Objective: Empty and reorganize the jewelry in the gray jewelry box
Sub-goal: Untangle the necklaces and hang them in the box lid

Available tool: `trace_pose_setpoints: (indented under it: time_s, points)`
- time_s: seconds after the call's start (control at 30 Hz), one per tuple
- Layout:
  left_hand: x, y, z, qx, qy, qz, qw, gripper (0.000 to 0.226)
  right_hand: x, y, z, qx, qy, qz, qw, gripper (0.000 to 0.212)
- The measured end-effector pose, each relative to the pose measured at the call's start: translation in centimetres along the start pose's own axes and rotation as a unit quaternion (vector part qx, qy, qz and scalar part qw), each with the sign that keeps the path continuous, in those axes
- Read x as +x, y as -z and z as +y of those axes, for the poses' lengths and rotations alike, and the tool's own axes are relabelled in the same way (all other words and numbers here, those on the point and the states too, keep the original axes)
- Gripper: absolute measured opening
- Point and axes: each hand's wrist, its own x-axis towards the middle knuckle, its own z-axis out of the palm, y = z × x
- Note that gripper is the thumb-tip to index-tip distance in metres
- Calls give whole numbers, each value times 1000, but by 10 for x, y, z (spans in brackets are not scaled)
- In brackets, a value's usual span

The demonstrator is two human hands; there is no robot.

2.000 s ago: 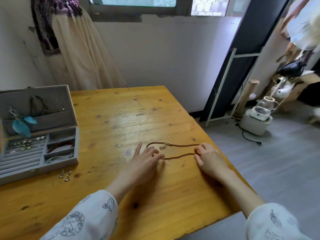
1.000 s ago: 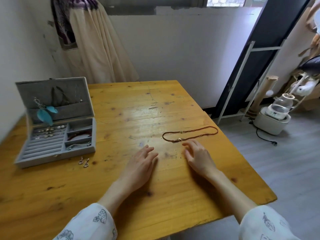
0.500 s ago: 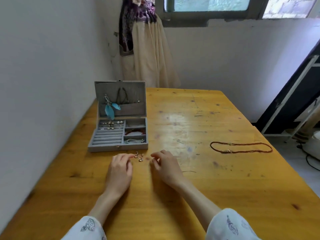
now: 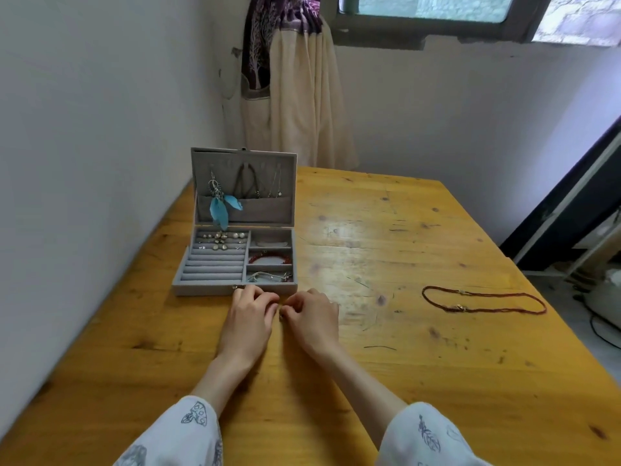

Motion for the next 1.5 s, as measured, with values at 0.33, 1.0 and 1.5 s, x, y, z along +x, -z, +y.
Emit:
trace_pose_setpoints:
  time_s: [0.33, 1.0, 1.5]
  points:
    - [-1, 10, 19, 3, -6, -47, 999, 13, -23, 43, 23, 168, -17, -36, 985, 12]
    - [-25, -52, 230, -235, -99, -412, 875, 5, -107, 217, 189, 108, -154, -3, 982, 12]
    - [-1, -145, 289, -108, -196, -372, 901, 10, -67, 254, 259, -14, -195, 47, 980, 14]
